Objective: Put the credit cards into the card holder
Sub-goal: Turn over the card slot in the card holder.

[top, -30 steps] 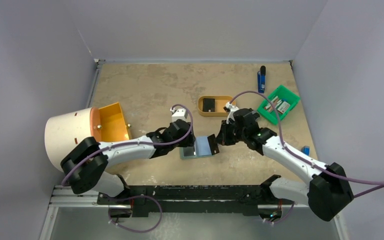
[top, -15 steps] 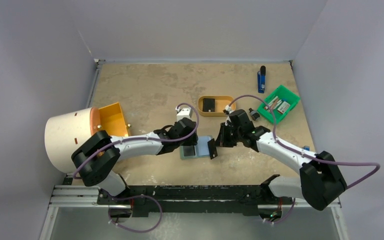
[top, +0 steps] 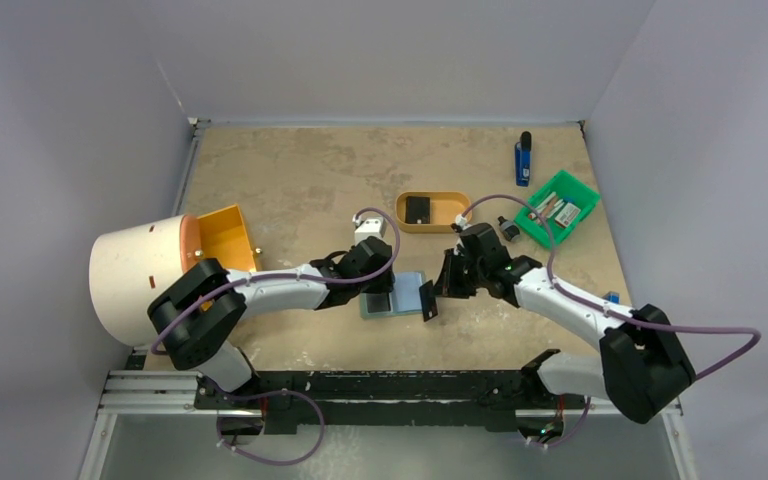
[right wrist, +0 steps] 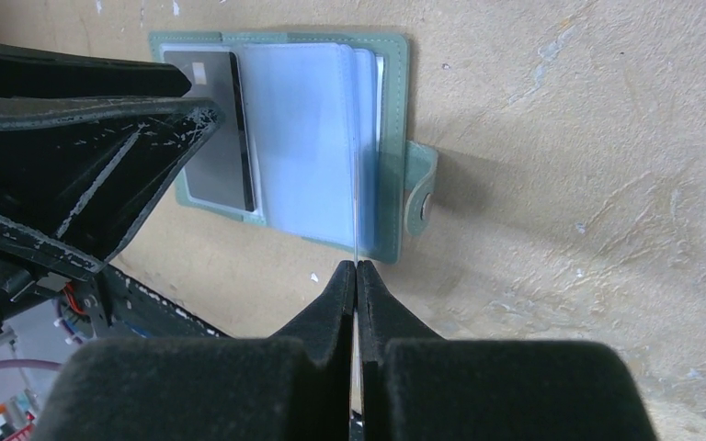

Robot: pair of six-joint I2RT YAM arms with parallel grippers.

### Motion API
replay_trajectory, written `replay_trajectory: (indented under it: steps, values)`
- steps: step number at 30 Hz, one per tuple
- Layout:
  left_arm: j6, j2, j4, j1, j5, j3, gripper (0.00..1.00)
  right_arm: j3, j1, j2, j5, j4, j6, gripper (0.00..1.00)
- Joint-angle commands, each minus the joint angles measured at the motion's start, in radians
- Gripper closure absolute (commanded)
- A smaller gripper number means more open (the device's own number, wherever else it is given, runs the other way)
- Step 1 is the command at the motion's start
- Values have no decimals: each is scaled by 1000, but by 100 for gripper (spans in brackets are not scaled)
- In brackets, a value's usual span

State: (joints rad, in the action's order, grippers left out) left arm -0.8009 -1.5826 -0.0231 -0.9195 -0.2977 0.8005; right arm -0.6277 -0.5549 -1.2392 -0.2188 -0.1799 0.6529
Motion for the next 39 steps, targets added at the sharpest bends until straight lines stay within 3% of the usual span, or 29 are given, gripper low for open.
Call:
replay_trajectory:
  steps: [1, 15, 26, 32, 39]
  values:
    - [-2, -2, 32, -2, 3, 11, 60, 5, 5, -16, -6, 27, 12, 100]
    - [-1, -23, 35, -3, 14, 20, 61, 15, 4, -56, -99, 126, -22, 100]
    - [-7, 10, 26, -2, -17, 20, 61, 21, 5, 24, -63, 115, -9, 100]
    - [-16, 25, 26, -2, -9, 31, 61, 32, 3, 28, -124, 175, -13, 100]
    - [-19, 15, 37, -2, 33, 72, 55, 18, 4, 28, 84, 7, 26, 100]
